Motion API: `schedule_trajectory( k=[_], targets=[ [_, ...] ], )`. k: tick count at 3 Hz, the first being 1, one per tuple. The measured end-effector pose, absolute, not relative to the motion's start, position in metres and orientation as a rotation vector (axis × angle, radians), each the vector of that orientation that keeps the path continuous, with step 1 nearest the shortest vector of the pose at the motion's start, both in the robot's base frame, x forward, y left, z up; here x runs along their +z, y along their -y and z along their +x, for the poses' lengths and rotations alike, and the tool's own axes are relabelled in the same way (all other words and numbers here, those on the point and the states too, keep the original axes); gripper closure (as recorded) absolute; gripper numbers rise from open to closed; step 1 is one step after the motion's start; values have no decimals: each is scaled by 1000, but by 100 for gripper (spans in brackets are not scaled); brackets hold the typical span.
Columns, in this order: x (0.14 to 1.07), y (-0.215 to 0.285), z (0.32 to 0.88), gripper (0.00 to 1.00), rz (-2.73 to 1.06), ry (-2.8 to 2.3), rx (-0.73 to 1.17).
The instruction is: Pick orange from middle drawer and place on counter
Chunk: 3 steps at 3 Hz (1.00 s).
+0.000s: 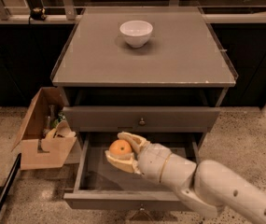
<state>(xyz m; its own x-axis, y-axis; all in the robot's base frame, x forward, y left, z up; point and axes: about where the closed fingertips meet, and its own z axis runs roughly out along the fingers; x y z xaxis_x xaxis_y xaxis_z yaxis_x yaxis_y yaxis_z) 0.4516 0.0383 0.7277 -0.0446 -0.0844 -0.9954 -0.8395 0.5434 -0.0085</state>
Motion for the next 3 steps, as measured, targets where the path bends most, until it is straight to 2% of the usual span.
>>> schedule_trajectory(
  k=[3],
  targets=[
    [765, -38, 446, 100, -967, -1475, 739]
  ],
)
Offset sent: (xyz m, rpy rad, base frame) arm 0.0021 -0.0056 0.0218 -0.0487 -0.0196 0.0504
